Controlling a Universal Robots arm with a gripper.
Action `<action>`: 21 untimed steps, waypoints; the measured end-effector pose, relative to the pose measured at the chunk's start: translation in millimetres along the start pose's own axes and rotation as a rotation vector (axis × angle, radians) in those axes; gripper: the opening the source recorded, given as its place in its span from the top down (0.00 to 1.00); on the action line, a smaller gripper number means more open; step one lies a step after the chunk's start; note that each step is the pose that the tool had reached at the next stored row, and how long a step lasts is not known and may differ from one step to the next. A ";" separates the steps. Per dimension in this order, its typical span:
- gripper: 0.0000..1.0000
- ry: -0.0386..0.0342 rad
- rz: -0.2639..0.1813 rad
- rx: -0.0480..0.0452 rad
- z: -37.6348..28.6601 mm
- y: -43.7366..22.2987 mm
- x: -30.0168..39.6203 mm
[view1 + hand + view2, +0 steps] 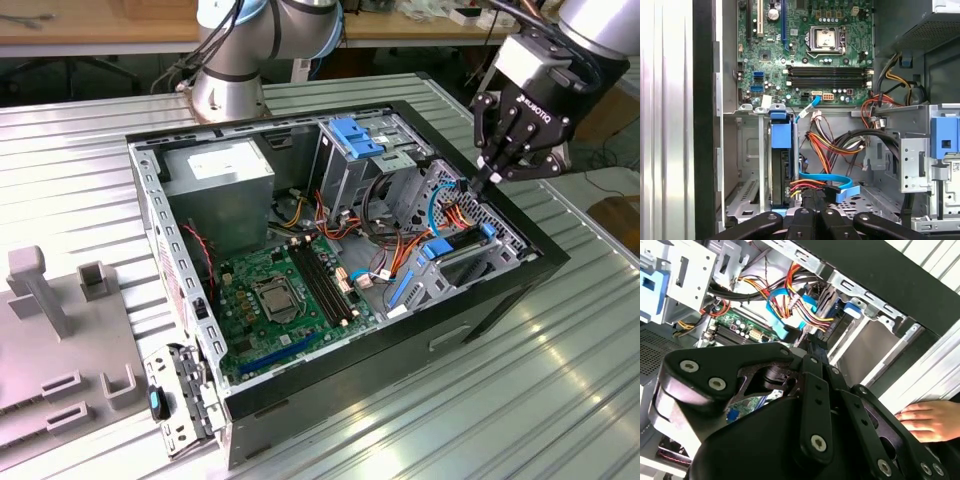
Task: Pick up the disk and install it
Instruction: 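Insert the second disk wire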
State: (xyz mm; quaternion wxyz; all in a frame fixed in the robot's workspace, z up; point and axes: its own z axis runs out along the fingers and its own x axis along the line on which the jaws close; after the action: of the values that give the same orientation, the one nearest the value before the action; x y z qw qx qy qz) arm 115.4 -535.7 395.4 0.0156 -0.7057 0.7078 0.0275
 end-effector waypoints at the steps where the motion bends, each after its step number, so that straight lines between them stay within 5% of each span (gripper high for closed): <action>1: 0.89 -0.0001 0.000 -0.0004 0.5 0.7 -6.3; 6: 0.89 0.0013 0.000 -0.0008 1.4 0.8 -21.7; 10: 0.89 0.0061 0.000 -0.0008 1.4 0.8 -22.4; 12: 0.76 0.0129 0.000 -0.0008 1.4 0.8 -22.5; 15: 0.58 0.0306 0.001 -0.0007 3.2 0.4 -31.5; 19: 0.58 0.0619 0.001 -0.0006 7.8 0.3 -36.0; 21: 0.58 0.1015 0.002 -0.0005 11.7 0.2 -37.7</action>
State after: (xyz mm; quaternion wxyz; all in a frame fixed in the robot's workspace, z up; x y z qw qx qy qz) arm 115.1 -497.4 386.0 -0.0205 -0.7056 0.7083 -0.0082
